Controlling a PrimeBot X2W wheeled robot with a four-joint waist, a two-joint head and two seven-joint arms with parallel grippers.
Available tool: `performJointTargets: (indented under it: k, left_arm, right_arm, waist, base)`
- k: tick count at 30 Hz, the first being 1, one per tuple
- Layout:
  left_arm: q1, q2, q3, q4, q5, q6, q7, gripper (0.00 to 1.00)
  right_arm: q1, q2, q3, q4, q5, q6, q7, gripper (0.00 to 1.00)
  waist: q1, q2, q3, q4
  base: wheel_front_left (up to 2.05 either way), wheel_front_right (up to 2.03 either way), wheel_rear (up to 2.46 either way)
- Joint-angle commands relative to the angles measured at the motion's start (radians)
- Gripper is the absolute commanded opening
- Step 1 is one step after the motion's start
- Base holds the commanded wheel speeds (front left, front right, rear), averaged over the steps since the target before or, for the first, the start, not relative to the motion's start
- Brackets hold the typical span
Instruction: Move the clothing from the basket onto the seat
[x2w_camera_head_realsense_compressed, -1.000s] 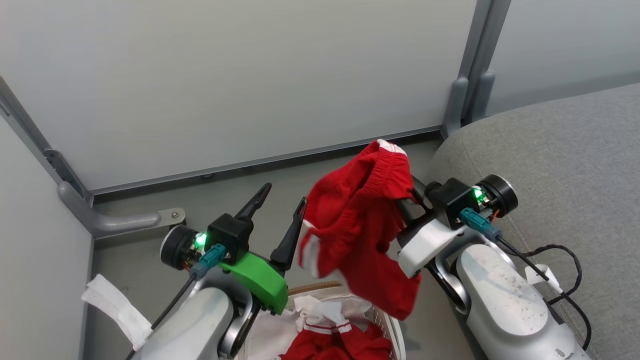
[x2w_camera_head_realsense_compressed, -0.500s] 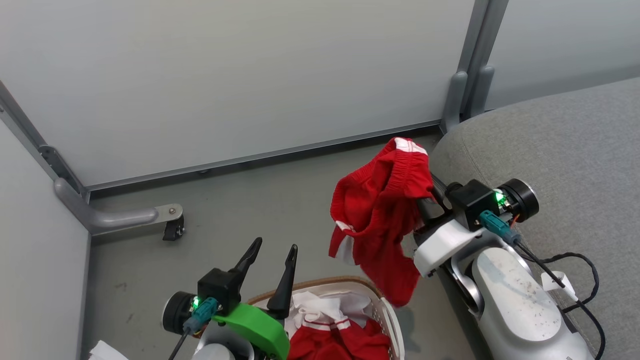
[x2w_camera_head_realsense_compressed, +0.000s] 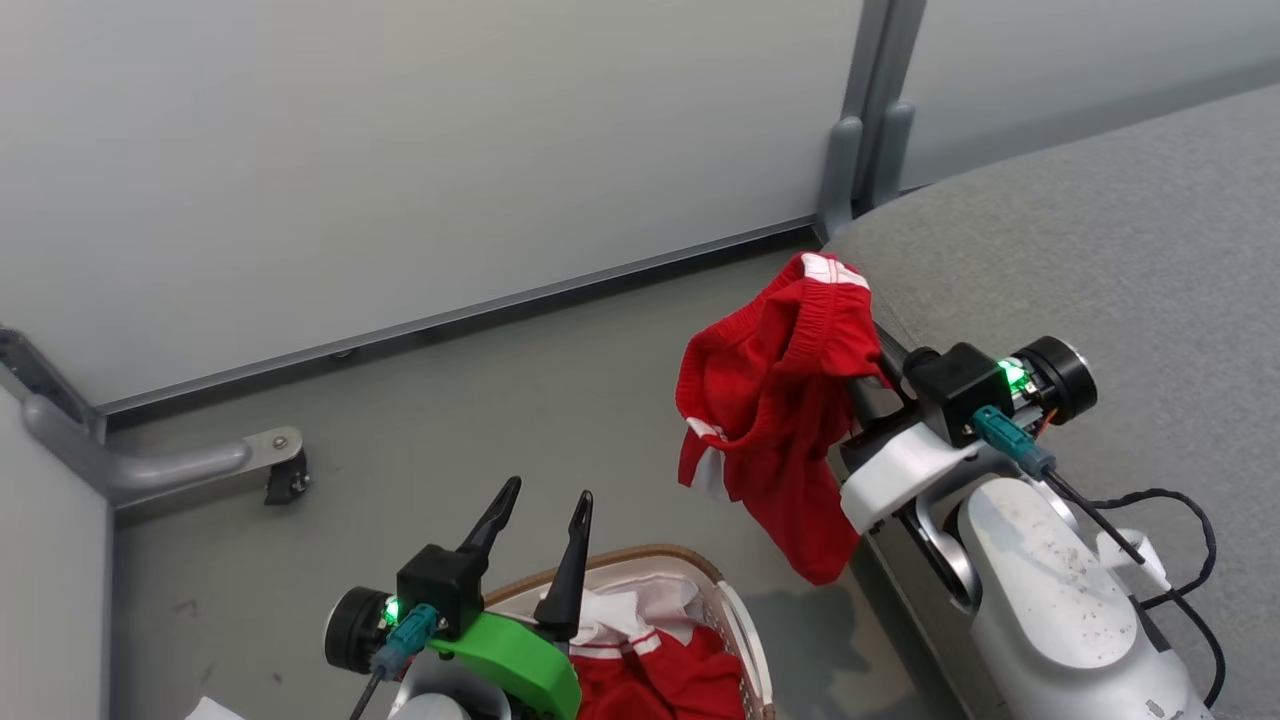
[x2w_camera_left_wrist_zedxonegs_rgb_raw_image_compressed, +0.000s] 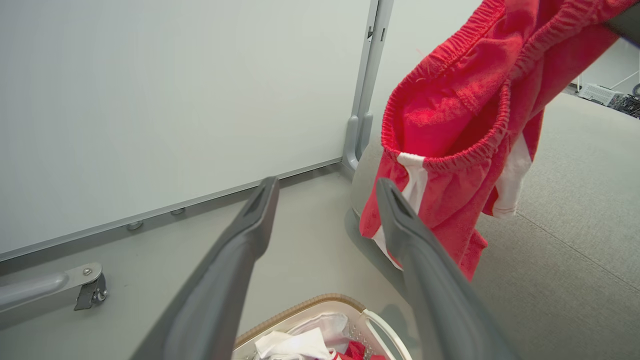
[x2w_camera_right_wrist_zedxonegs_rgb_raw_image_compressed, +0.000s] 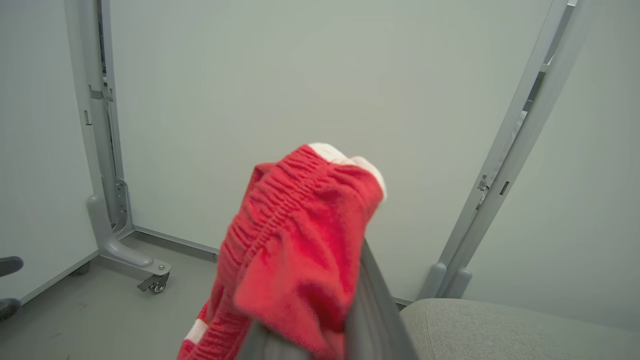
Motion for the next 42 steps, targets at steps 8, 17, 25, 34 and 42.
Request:
performJointTargets:
  k: [8, 17, 25, 34, 42]
  left_arm:
    - [-0.016, -0.026, 0.021, 0.002, 0.061, -0.026, 0.000, 1.00]
    - [-0.060, -0.031, 0.026, 0.027, 0.104, -0.051, 0.000, 1.00]
    - [-0.099, -0.022, 0.012, 0.042, 0.138, -0.068, 0.000, 1.00]
    - [-0.150, 0.000, -0.017, 0.039, 0.162, -0.077, 0.000, 1.00]
    - [-0.221, 0.024, -0.042, 0.024, 0.190, -0.081, 0.023, 1.00]
  right_arm:
    - [-0.034, -0.044, -0.018, -0.018, -0.008, -0.001, -0.002, 0.00]
    - [-0.038, -0.041, -0.056, -0.037, -0.004, -0.001, -0.002, 0.00]
    - [-0.058, -0.035, -0.097, -0.050, -0.009, -0.001, -0.002, 0.00]
    - [-0.221, -0.088, -0.159, -0.034, -0.026, -0.001, -0.002, 0.00]
    - [-0.514, -0.246, -0.200, 0.046, -0.058, -0.001, -0.002, 0.00]
  waist:
    - [0.0000, 0.0000, 0.081, -0.255]
    - [0.0000, 0.0000, 0.156, -0.384]
    - [0.0000, 0.0000, 0.218, -0.385]
    - [0.0000, 0.0000, 0.319, -0.317]
    - [0.0000, 0.0000, 0.441, -0.240]
  base:
    - [0.00, 0.00, 0.00]
    - [0.00, 0.00, 0.00]
    - [0.00, 0.00, 0.00]
    - [0.00, 0.00, 0.00]
    - [0.00, 0.00, 0.00]
